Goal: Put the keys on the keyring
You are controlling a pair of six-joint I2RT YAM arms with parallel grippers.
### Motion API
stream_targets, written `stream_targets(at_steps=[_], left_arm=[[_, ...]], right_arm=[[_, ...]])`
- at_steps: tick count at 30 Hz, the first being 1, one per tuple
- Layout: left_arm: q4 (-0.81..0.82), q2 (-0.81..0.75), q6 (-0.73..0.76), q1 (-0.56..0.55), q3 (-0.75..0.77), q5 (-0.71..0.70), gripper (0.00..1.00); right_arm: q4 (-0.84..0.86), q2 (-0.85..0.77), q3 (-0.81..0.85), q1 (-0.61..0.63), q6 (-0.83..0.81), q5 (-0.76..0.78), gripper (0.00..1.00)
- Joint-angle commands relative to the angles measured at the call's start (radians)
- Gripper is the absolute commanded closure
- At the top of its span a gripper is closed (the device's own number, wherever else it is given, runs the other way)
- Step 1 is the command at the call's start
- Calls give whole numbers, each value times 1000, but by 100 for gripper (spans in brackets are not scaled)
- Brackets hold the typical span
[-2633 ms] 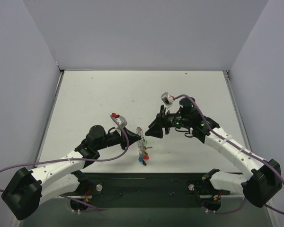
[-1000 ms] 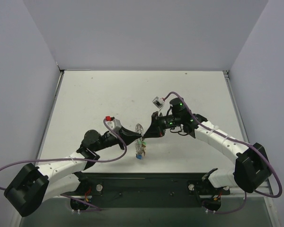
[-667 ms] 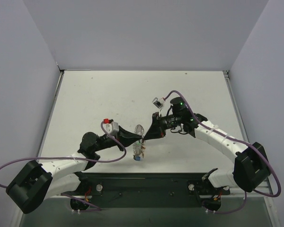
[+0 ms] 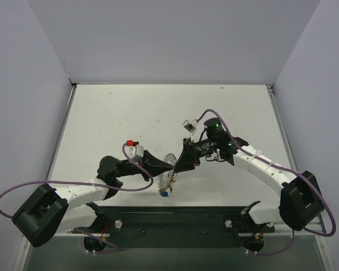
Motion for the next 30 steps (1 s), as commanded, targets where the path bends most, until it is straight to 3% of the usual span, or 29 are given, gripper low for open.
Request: stream_targets(at_steps=[1, 6, 14, 24, 30], left_arm=[[421, 1, -18, -56, 93, -8, 100], [344, -22, 34, -56, 84, -17, 100], [295, -24, 68, -56, 80, -31, 100], [301, 24, 80, -56, 99, -48, 100], [202, 58, 166, -56, 147, -184, 100]], right_arm=[[76, -59, 12, 32, -63, 79, 60], [-2, -173, 1, -26, -103, 145, 46], [42, -400, -76, -94, -57, 288, 36], [51, -451, -116, -132, -39, 352, 32], [56, -454, -130, -137, -31, 397, 31]])
